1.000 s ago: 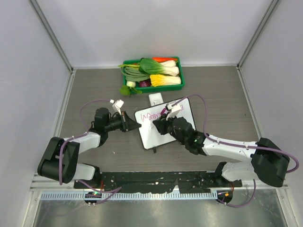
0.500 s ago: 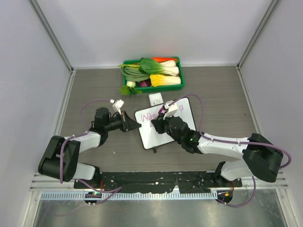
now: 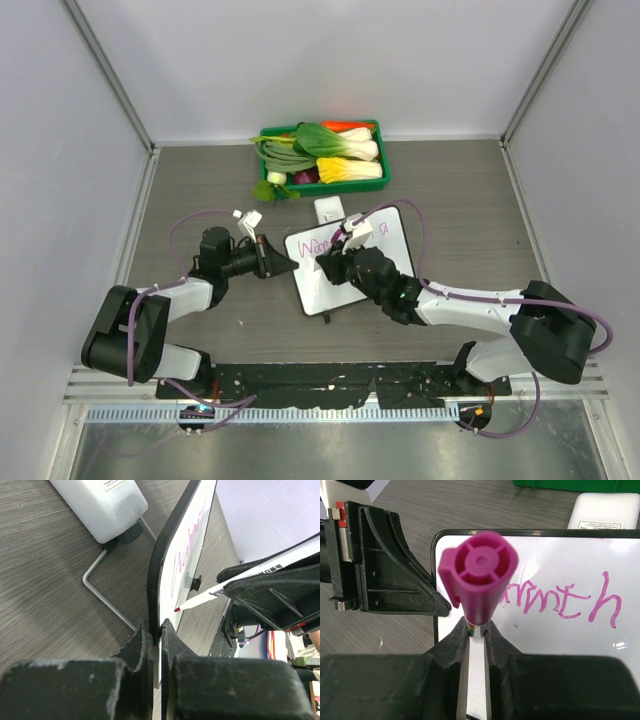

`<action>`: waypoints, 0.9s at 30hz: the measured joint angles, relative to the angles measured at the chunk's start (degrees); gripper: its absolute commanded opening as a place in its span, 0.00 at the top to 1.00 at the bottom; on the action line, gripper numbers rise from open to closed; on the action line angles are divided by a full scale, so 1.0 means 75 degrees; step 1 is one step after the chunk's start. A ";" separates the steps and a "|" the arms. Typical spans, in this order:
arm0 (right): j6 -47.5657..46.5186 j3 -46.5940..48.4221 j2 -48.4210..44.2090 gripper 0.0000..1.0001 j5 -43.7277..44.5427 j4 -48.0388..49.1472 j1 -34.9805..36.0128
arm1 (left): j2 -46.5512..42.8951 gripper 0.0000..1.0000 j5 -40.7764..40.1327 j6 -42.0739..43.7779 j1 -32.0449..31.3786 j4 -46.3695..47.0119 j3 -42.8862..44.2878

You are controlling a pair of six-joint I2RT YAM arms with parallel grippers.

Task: Write a sentence on the whiteboard
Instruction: Write on the whiteboard at the whiteboard stand.

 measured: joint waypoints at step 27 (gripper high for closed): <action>0.0052 0.0076 0.0000 0.99 0.0542 -0.0297 0.0111 | 0.0035 1.00 0.0023 0.0000 0.0009 0.0012 0.0006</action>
